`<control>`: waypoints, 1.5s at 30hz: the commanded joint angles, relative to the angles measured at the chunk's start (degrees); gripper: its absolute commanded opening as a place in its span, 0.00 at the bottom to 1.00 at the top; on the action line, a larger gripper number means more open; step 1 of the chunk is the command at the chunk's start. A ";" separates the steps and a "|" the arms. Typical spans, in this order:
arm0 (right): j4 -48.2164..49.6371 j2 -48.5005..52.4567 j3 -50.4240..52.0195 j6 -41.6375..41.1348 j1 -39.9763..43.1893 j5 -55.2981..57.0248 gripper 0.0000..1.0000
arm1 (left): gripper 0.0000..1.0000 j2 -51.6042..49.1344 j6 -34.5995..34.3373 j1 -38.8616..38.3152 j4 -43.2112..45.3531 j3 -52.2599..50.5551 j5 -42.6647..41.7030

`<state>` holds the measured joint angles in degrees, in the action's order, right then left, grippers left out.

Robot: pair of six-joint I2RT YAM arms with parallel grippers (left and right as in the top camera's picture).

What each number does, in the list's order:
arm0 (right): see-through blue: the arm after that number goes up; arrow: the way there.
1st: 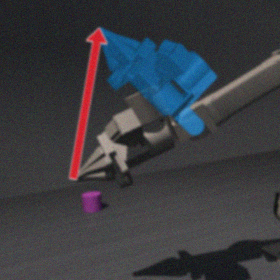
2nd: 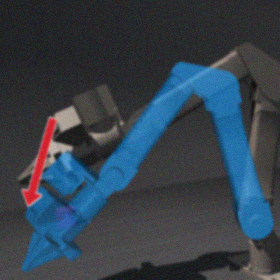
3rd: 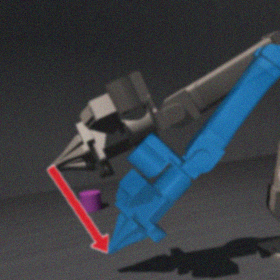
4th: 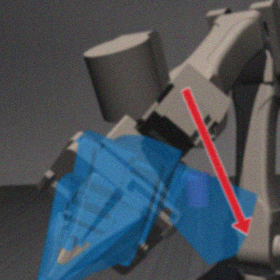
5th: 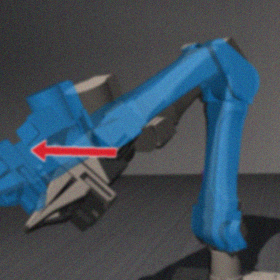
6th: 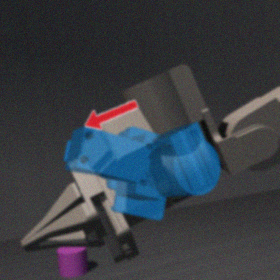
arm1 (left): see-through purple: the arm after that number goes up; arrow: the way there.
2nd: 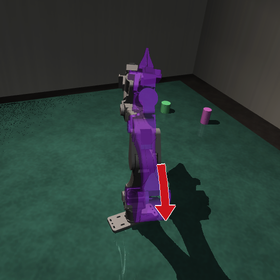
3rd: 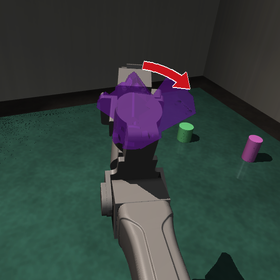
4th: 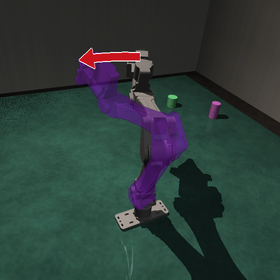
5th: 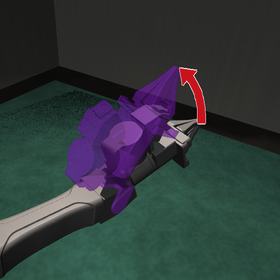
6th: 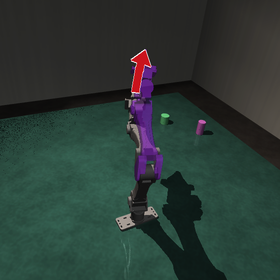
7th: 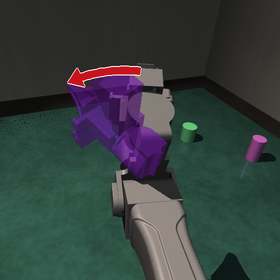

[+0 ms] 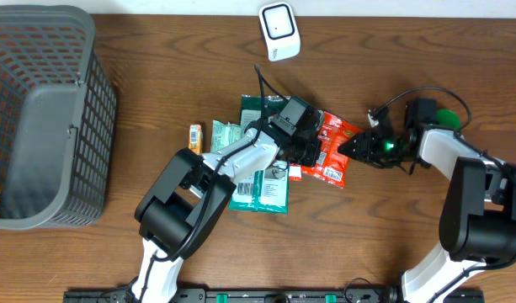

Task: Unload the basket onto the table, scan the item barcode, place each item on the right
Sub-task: 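Move the right gripper over the red Hacks bag and descend, then close the right gripper on the red Hacks bag and lift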

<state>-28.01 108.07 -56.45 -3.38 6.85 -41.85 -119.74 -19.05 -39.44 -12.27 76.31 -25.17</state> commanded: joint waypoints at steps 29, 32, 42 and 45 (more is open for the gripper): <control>29.00 1.01 14.12 -6.23 -0.39 -9.05 0.53 | 0.08 -2.34 1.40 -0.11 -1.44 -0.09 1.86; 31.82 1.01 14.12 -6.21 0.33 -8.98 0.61 | 0.08 -2.34 3.02 -0.13 -1.64 -0.09 1.86; 35.32 1.01 14.12 -6.23 0.46 -0.48 0.58 | 0.08 -2.34 3.58 -0.13 -2.23 -0.11 1.86; 36.59 1.01 14.12 -6.25 0.33 -0.02 0.59 | 0.08 -2.34 3.58 -0.13 -2.21 -0.11 1.86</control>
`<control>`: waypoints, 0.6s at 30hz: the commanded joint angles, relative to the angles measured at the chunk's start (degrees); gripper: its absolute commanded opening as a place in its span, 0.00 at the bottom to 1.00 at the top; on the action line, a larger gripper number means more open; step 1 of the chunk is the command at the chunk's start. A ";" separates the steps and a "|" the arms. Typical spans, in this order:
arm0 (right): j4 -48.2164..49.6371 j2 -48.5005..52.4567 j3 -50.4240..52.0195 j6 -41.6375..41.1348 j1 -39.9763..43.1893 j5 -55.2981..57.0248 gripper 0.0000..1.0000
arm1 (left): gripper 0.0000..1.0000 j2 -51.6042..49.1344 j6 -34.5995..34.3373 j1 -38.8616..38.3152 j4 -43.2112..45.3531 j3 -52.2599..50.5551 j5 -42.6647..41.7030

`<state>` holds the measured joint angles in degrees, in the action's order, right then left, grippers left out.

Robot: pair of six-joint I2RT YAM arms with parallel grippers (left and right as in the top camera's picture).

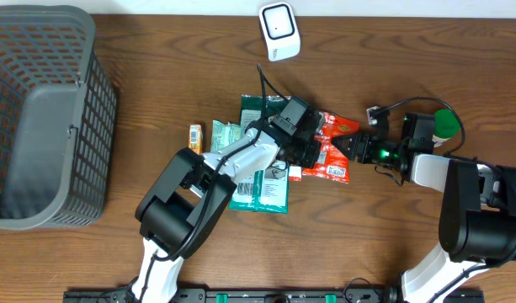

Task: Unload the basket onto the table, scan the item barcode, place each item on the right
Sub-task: 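Close the right gripper on the red Hacks bag and lift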

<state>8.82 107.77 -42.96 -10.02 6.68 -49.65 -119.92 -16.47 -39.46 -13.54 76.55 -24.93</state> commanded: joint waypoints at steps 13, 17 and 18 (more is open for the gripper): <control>-6.73 1.29 0.63 1.07 -1.18 1.90 0.32 | 0.08 -2.16 1.42 -0.09 -1.16 -0.35 3.98; -11.67 0.85 0.63 1.05 -0.11 1.49 0.32 | 0.09 -2.16 1.44 -0.09 -1.09 -0.35 5.14; -13.42 0.37 0.63 1.07 0.07 1.55 0.32 | 0.09 -2.16 1.44 -0.09 -1.05 -0.35 5.16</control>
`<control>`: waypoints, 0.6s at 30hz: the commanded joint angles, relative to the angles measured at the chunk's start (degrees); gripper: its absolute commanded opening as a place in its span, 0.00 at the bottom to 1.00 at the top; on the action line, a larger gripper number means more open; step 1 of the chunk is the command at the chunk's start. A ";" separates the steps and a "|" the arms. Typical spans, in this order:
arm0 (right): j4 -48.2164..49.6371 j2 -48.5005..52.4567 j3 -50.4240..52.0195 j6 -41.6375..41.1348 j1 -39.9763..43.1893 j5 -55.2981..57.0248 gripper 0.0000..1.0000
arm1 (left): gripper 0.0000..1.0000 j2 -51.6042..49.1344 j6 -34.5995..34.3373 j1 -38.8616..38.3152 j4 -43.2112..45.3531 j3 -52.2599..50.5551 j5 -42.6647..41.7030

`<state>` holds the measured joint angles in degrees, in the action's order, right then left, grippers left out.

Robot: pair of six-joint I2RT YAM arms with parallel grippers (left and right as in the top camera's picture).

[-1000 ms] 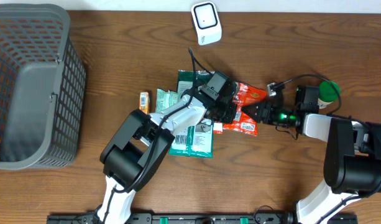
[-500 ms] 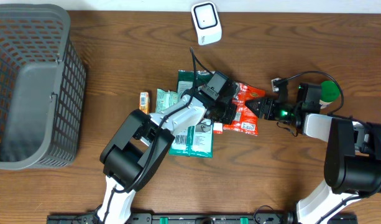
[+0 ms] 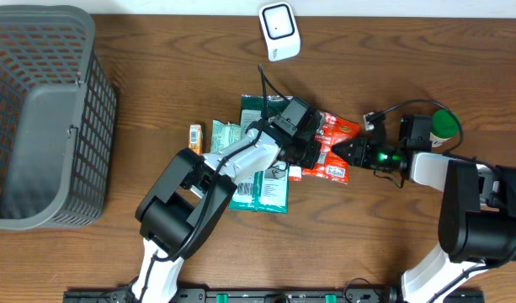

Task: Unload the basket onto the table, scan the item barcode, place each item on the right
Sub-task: 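Close the right gripper on the red Hacks bag and lift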

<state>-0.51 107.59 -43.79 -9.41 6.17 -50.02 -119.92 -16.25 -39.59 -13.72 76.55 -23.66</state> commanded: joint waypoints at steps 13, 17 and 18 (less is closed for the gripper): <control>-7.08 -10.05 1.46 3.06 0.81 17.92 0.68 | 0.10 -2.16 1.42 0.02 -0.79 -0.35 6.40; -5.77 -8.70 1.46 3.04 0.72 18.05 0.69 | 0.10 -2.16 1.42 0.02 -0.79 -0.35 6.40; -5.73 -8.13 1.46 3.04 0.68 18.05 0.69 | 0.10 -2.16 1.42 0.02 -0.79 -0.35 6.40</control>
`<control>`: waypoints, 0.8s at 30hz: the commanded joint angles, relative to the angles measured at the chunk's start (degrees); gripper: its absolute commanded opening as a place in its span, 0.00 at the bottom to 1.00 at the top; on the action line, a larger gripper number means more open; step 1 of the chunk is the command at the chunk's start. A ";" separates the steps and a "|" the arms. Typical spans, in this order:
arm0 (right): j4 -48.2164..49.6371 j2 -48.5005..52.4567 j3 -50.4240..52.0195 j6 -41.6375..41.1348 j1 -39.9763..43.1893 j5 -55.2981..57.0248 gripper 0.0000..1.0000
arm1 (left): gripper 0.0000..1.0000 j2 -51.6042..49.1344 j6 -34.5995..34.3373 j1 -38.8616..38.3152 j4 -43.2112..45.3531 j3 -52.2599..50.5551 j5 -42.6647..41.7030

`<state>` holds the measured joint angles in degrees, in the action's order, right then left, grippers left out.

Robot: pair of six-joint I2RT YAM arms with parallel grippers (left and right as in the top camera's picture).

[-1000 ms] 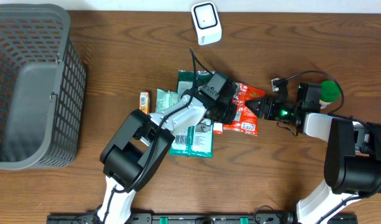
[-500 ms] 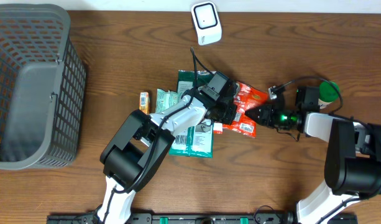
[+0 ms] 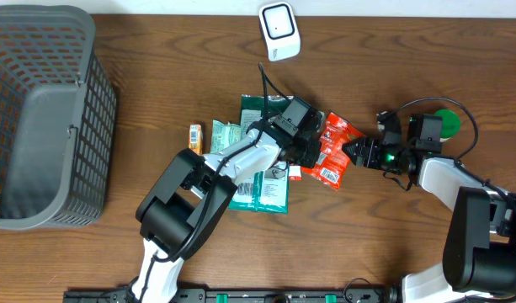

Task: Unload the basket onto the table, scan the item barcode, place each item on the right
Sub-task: 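Close the right gripper on the red Hacks bag and lift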

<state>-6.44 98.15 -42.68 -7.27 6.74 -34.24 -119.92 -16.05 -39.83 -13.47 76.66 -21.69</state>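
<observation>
A red snack packet [image 3: 335,153] lies tilted at the table's centre. My right gripper [image 3: 352,152] reaches in from the right, its fingers pinched together on the packet's right edge. My left gripper [image 3: 315,150] sits on the packet's left edge, over a pile of green packets [image 3: 259,187]. Its fingers are hidden under its own body, so its state does not show. The white barcode scanner [image 3: 279,31] stands at the table's far edge, above and to the left of the packet.
A grey mesh basket [image 3: 40,118] fills the left side. A small orange item [image 3: 195,135] and a pale green packet [image 3: 226,135] lie left of the pile. A green round object [image 3: 448,123] sits behind my right wrist.
My right gripper has drawn back a little to the right, from over the packet to its right edge. The red packet now lies more tilted and looks narrower. The left arm has not moved.
My right gripper stood just right of the red packet, with my left gripper resting on the packet's left edge. It then lay at the packet's edge, then over the packet. Now it is back at the right edge and the packet has turned. The left arm stayed still.
</observation>
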 commanded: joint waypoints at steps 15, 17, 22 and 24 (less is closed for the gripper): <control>1.33 6.19 0.37 -1.05 -0.09 -9.38 0.66 | 0.10 -2.16 1.22 0.26 -1.03 -0.46 4.44; 2.12 6.82 0.37 -1.05 -0.09 -9.40 0.66 | 0.10 -2.16 1.22 0.26 -1.07 -0.46 4.44; 4.22 8.74 0.37 -1.07 -0.09 -11.85 0.65 | 0.10 -2.16 1.22 0.26 -1.27 -0.46 4.44; 5.16 9.46 0.37 -1.07 -0.09 -14.08 0.64 | 0.10 -2.16 1.22 0.26 -1.27 -0.46 4.44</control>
<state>-1.13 104.31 -43.40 -7.57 6.74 -47.68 -119.90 -16.05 -39.86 -13.52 76.75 -21.23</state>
